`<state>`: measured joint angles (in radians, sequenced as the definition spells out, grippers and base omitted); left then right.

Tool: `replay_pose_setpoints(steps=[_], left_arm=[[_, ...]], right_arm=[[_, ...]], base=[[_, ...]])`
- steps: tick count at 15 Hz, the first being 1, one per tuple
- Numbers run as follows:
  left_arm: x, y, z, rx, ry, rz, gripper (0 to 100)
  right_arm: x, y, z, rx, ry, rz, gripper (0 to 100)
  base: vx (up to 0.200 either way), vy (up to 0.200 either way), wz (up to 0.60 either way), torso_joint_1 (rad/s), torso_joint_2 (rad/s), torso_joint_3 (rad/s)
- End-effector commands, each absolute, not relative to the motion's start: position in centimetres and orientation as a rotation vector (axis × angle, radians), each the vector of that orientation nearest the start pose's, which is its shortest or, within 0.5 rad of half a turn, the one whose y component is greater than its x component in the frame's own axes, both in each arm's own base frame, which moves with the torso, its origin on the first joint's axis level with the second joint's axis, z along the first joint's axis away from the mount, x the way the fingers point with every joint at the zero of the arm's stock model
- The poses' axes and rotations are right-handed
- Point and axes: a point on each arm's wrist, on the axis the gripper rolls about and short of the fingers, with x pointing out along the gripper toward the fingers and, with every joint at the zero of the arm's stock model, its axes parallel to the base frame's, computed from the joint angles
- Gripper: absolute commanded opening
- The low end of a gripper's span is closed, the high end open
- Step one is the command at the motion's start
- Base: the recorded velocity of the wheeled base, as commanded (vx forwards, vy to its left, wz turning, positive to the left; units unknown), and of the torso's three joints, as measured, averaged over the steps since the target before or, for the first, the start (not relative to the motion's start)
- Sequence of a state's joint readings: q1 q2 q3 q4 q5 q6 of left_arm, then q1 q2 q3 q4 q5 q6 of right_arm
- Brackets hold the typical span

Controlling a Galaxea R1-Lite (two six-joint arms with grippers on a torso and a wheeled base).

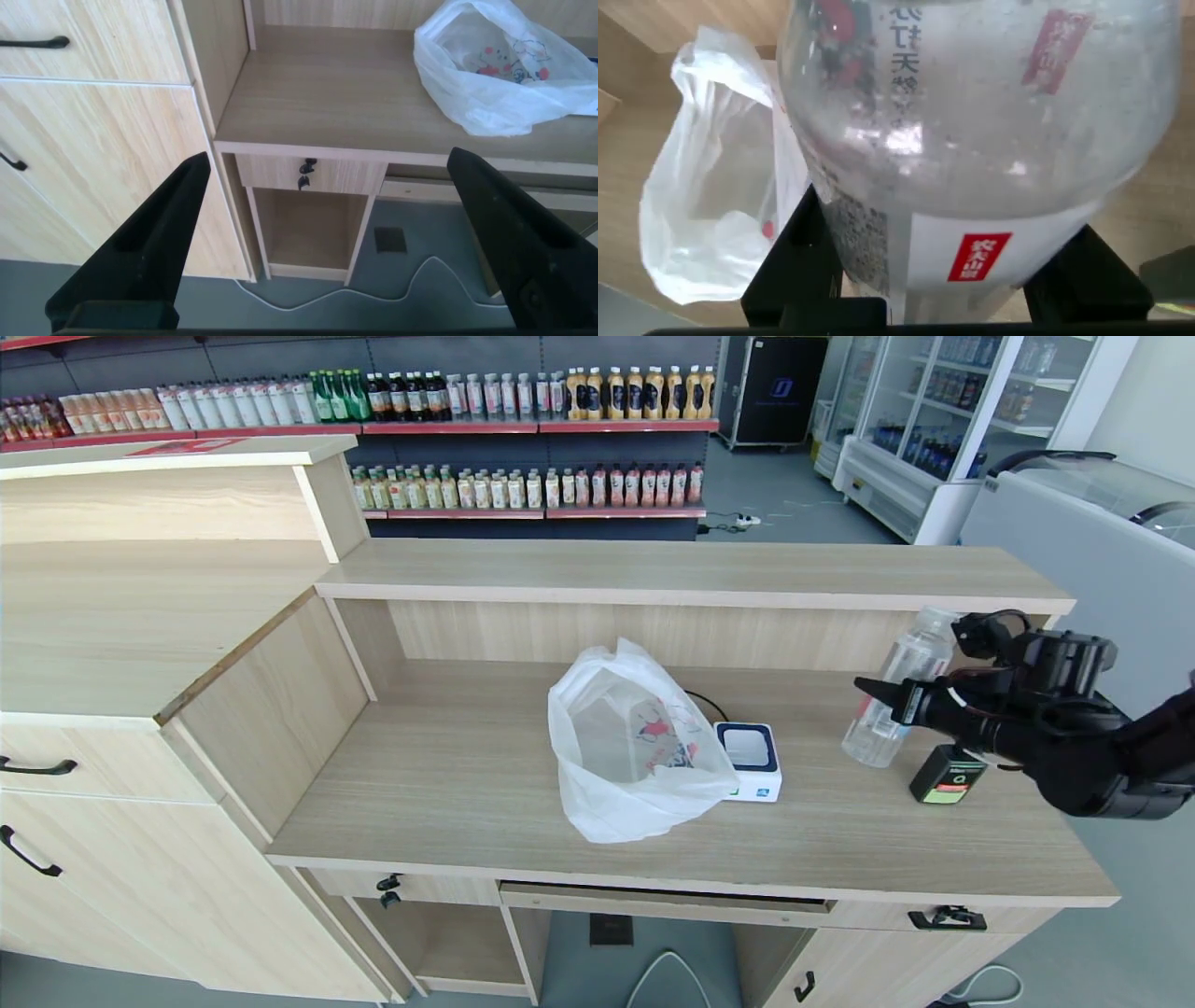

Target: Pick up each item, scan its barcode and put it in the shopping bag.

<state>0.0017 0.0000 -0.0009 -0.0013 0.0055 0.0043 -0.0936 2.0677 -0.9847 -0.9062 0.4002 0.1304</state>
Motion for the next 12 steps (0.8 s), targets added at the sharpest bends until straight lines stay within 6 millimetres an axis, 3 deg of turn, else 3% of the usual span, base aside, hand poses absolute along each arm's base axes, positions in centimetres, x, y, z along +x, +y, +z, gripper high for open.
replay_pose_setpoints(steps=[1,5,8,12], left_arm=[[-2.3,0.0,7.6,0.005,-0.002,0.008,100],[-2.3,0.0,7.6,0.003,-0.002,0.008,100],[-2.3,0.0,7.6,0.005,-0.002,0.008,100],[-2.3,0.0,7.6,0.003,-0.003,0.008,100]], right_arm=[[31.5,0.1,22.9,0.293,0.151,0.361,0],[26.9,5.5,25.1,0.367,0.191,0.543,0],[24.8,8.4,26.6,0.419,0.187,0.671,0],[20.0,11.3,28.4,0.407,0.189,0.862,0]], base=[[0.000,0.000,0.00,0.000,0.00,0.000],[0.000,0.000,0.00,0.000,0.00,0.000],[0.000,0.000,0.00,0.000,0.00,0.000],[0.000,0.000,0.00,0.000,0.00,0.000]])
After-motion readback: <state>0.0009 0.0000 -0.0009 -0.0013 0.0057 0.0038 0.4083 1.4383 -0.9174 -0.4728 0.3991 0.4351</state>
